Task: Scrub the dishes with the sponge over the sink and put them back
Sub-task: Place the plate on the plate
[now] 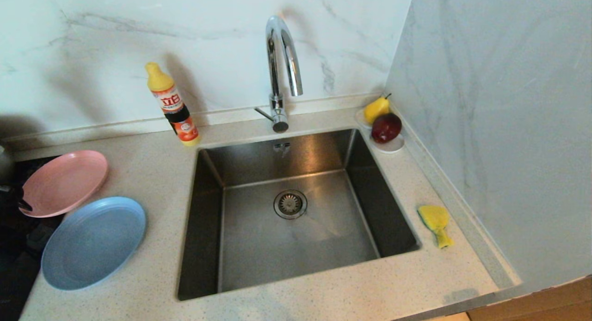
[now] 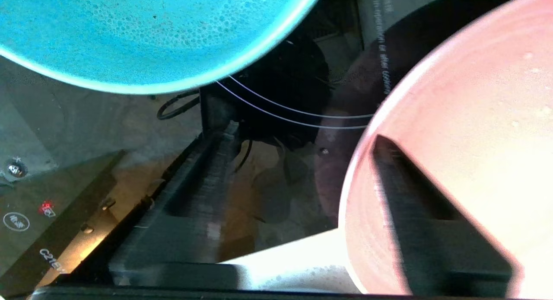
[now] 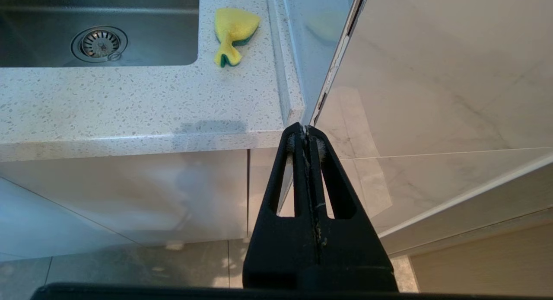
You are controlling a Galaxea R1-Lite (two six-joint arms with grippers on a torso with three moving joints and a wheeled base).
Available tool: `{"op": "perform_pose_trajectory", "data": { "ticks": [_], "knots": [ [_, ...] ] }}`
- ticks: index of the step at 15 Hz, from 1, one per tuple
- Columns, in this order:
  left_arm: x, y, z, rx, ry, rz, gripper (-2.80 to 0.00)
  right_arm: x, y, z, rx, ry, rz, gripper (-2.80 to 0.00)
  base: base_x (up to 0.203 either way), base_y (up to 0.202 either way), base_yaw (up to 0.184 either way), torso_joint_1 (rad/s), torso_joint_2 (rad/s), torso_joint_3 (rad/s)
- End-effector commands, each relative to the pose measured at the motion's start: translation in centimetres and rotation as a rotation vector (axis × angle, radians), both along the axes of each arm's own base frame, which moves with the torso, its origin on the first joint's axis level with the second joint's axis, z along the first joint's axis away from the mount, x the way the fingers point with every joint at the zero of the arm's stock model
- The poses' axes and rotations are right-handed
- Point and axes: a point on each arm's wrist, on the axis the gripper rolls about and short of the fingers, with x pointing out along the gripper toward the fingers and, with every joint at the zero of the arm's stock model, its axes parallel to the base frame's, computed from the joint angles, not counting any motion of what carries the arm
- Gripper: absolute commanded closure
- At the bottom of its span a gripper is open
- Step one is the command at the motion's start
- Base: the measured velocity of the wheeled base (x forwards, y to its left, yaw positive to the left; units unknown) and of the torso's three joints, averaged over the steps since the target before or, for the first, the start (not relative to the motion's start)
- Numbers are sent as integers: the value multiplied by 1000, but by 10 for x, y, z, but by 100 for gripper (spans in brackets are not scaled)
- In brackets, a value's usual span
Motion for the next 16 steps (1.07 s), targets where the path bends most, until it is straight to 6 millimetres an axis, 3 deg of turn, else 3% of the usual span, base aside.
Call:
{"op": "perform_pose_trajectory", "data": {
  "ticks": [1, 7, 12, 16],
  "knots": [
    [1, 1, -4, -12, 7, 4, 0, 0, 0, 0, -1, 2, 0, 0, 0, 0, 0, 0, 0, 0],
    [2, 2, -3, 2, -6, 6, 0, 0, 0, 0, -1, 2, 1, 0, 0, 0, 0, 0, 0, 0],
    [-2, -2, 17, 25, -53, 9, 0, 0, 0, 0, -1, 2, 1, 0, 0, 0, 0, 0, 0, 0],
    [-3, -19, 45, 31, -142, -46, 0, 0, 0, 0, -1, 2, 1, 0, 0, 0, 0, 0, 0, 0]
  ]
}}
